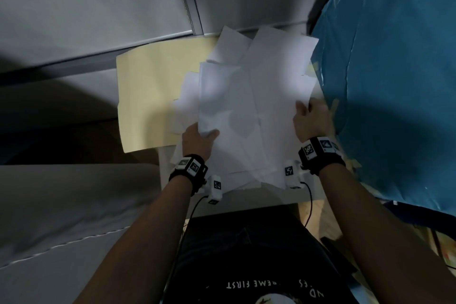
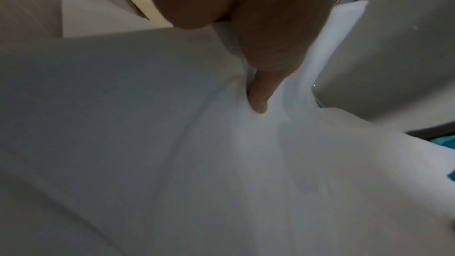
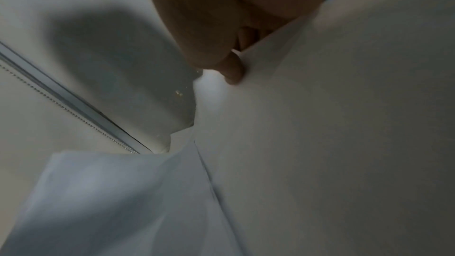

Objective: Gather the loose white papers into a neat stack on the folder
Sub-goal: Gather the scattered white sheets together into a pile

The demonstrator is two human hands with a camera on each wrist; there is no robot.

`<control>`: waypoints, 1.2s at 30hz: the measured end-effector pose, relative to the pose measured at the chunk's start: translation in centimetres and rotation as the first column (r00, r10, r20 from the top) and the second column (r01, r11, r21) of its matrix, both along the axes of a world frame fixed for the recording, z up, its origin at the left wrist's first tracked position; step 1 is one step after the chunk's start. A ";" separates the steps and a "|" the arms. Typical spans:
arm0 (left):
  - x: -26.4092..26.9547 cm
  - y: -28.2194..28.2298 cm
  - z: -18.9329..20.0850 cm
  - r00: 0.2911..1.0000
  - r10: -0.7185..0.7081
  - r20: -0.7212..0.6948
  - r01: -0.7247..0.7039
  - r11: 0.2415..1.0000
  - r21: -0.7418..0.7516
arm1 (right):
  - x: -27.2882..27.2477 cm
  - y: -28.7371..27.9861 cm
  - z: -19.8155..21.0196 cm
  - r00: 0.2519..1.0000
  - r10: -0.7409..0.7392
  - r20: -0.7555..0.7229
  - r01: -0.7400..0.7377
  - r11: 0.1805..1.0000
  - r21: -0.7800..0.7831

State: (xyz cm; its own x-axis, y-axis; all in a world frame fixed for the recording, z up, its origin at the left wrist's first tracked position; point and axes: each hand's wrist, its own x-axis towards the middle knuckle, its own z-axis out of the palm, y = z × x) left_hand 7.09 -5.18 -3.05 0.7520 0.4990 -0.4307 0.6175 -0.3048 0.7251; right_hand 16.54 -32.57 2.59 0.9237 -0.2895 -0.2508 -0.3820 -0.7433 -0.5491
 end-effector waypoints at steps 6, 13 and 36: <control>0.3 -0.4 0.1 0.998 -0.058 0.028 0.057 0.998 0.011 | 2.5 -0.5 1.7 0.978 0.189 -0.084 -0.181 0.979 0.094; 0.6 -0.5 0.1 0.996 -0.086 -0.016 0.086 0.996 0.025 | 5.1 -1.1 14.6 0.909 0.360 0.210 -0.303 0.916 -0.262; 1.0 0.2 2.3 0.975 0.224 -0.004 -0.205 0.885 -0.419 | 3.9 1.5 -1.2 0.970 0.220 -0.102 -0.119 0.799 0.590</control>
State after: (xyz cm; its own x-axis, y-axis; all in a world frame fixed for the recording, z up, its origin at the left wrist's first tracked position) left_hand 8.08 -5.00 -0.77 0.6698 0.4335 -0.6028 0.5985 0.1653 0.7839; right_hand 20.43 -31.09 1.36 0.8777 0.1124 -0.4657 -0.3980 -0.3703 -0.8394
